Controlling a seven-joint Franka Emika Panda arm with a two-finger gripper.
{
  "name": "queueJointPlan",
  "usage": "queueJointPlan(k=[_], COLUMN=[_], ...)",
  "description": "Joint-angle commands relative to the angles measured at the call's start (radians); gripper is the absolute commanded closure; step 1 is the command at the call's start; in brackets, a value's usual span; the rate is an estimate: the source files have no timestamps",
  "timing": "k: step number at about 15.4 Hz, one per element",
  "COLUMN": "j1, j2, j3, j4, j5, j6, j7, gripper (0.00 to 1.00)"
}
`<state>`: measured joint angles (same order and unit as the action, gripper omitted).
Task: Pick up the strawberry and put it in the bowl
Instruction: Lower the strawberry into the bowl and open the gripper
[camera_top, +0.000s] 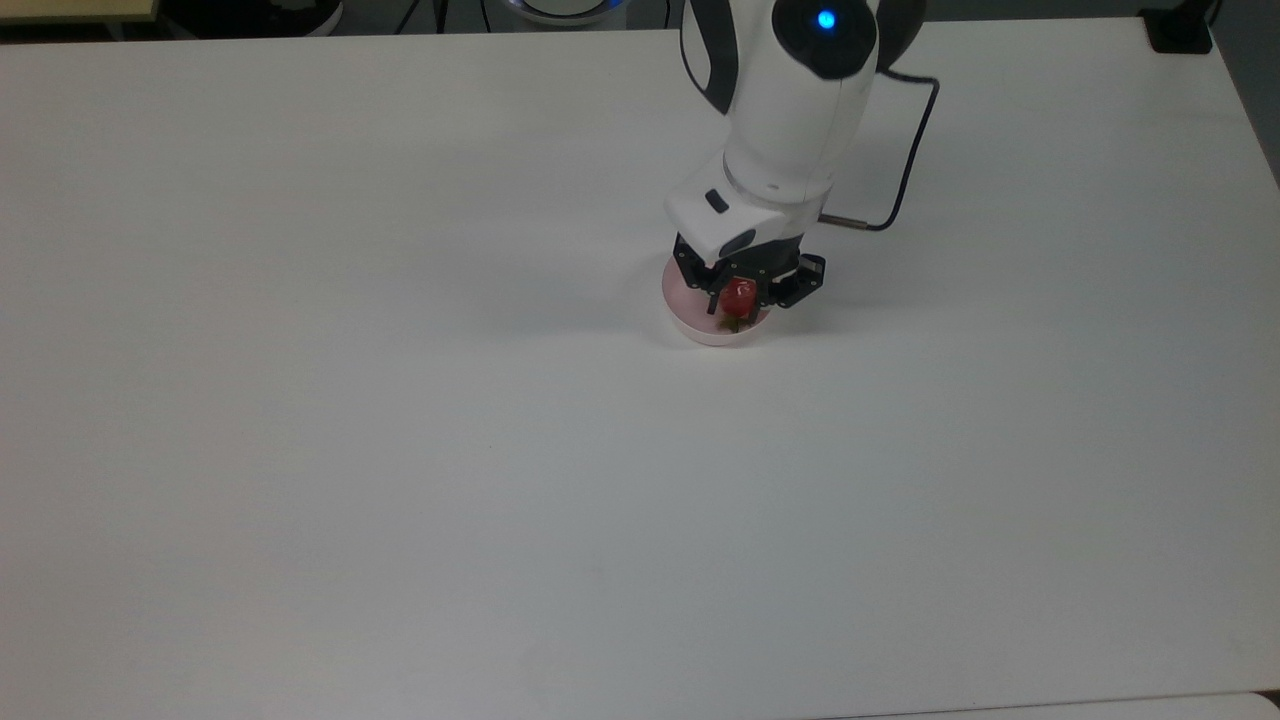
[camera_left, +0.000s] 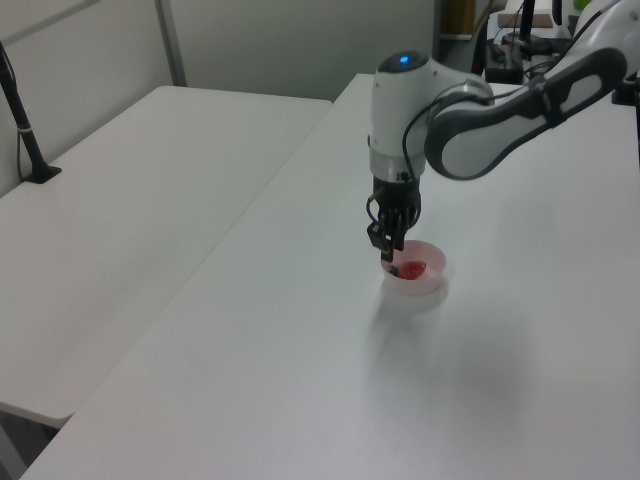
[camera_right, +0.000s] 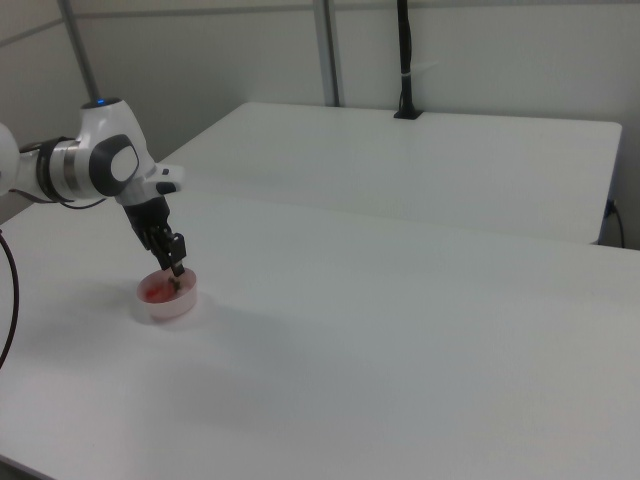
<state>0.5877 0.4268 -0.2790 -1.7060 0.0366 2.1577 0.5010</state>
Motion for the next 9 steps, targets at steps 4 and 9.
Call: queueJointPlan(k=[4,9], j1=[-0.005,-0.162], j2=[-0.069,-0.247], j3=[-0.005,0.073], j4=[0.017,0.014], j5=[-0.009,-0.014], j6=[-0.106,-0.315], j7=[0.010,-0.166], gripper=[0.00,0.00])
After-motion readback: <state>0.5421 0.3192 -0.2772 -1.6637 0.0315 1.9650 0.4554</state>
